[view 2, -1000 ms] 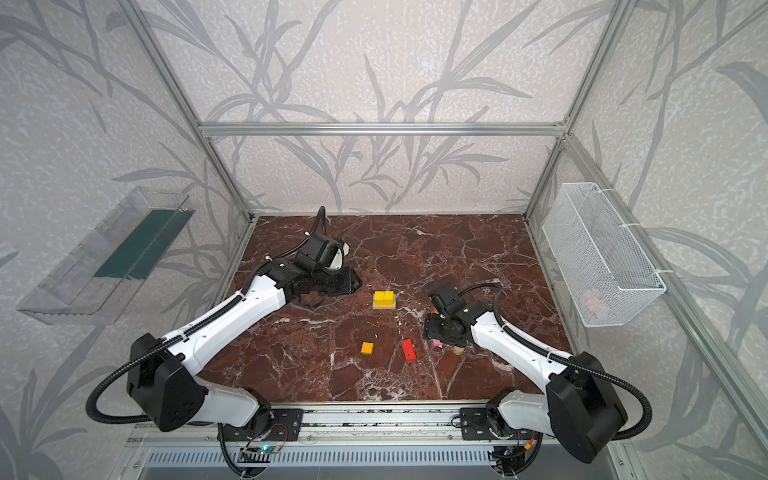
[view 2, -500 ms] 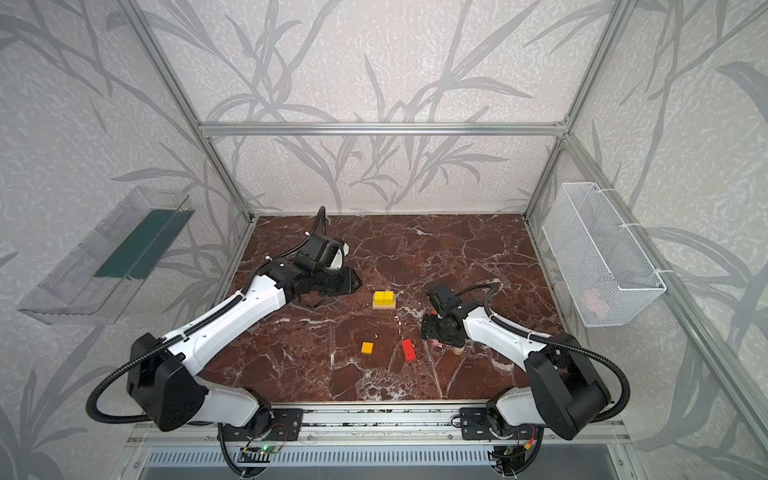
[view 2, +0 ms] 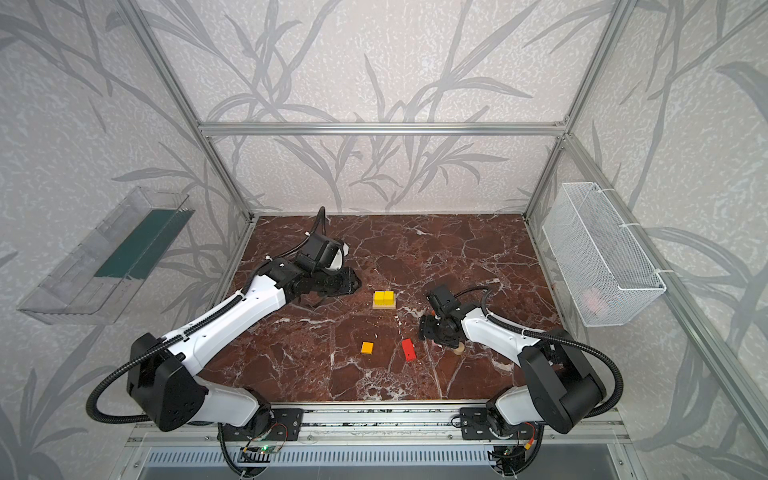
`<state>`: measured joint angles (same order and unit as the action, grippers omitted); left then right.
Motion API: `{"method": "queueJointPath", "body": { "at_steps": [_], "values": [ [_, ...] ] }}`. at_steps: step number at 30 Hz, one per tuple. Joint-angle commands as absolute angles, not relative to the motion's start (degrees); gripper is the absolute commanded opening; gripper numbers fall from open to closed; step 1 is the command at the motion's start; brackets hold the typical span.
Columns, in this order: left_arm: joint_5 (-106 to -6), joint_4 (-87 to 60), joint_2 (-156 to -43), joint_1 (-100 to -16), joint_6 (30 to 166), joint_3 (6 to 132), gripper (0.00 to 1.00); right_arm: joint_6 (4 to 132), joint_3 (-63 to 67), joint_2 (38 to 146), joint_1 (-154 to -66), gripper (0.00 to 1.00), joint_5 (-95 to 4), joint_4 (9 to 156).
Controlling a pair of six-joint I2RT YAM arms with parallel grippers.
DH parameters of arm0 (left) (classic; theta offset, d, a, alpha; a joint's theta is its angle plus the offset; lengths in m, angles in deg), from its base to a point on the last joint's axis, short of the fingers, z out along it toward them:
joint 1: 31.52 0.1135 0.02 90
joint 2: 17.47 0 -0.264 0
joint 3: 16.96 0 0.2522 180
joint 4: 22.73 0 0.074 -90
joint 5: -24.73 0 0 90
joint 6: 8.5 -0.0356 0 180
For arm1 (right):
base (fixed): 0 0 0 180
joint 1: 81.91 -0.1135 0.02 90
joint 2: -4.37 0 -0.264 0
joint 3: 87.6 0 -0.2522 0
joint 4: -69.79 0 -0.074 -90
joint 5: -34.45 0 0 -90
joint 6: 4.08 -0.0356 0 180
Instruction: Build the wood block tower
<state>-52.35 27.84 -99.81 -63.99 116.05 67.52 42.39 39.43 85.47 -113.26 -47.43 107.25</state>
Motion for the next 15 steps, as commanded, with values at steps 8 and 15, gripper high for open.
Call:
{"method": "queueJointPath", "body": {
  "at_steps": [8, 15],
  "values": [
    [-53.57, 28.66, -98.57, -63.7, 115.97, 66.24, 0.35, 39.53, 39.28, 86.26, -116.1, 0.68, -44.86, 104.96],
    [-53.47, 28.5, -98.13, -63.74, 115.97, 65.97, 0.35, 38.65, 36.78, 88.13, -118.48, 0.67, -44.82, 104.21]
  ]
}}
